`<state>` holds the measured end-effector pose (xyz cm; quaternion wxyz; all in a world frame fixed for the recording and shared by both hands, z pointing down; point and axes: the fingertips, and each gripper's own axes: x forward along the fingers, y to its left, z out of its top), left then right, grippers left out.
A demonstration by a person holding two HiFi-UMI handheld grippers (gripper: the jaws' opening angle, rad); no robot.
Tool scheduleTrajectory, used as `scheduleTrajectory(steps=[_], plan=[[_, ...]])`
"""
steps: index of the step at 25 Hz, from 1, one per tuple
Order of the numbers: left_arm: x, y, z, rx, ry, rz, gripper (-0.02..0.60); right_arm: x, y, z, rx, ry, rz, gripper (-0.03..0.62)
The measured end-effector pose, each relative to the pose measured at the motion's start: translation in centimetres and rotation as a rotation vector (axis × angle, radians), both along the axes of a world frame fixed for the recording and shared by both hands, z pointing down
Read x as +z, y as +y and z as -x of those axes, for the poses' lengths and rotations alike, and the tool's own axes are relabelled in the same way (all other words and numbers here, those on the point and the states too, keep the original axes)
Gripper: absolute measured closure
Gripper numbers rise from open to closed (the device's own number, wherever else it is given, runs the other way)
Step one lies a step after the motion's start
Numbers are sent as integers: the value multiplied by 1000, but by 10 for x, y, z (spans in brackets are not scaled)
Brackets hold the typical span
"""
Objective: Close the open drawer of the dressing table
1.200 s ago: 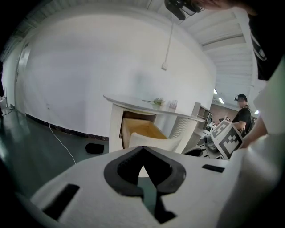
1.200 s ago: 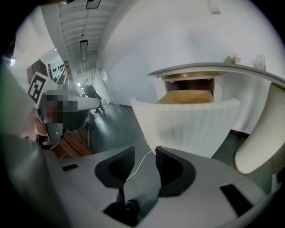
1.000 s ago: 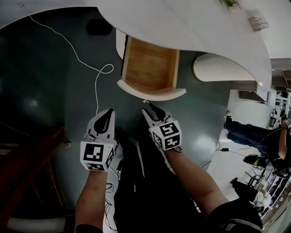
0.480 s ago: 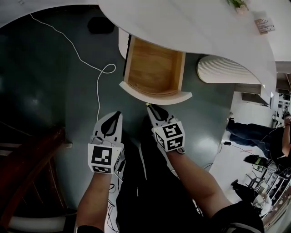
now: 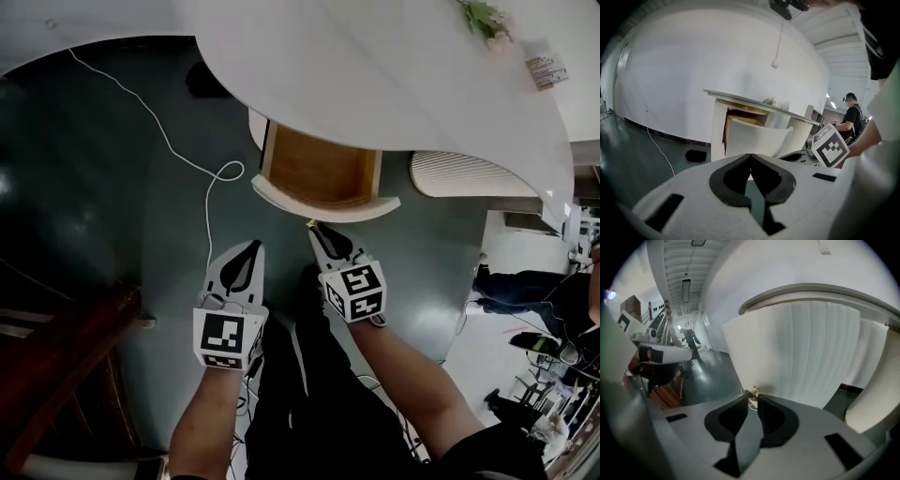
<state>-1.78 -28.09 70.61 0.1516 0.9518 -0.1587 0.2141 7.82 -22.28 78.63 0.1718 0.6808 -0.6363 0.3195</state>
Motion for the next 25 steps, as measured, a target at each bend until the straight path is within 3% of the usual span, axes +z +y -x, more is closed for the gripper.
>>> scheduleTrajectory(steps=[6,10,25], plan=[[-8,-11,-40,38,26,-49,581,-2,-22,-24,-16,11,-44,528],[-15,-19,-59,29,41,-39,581,-3,-37,-39,-41,18,-62,530],[-6,-37,-75,-35,6,-17,581,-6,-81,-83,-125,65,-84,534]])
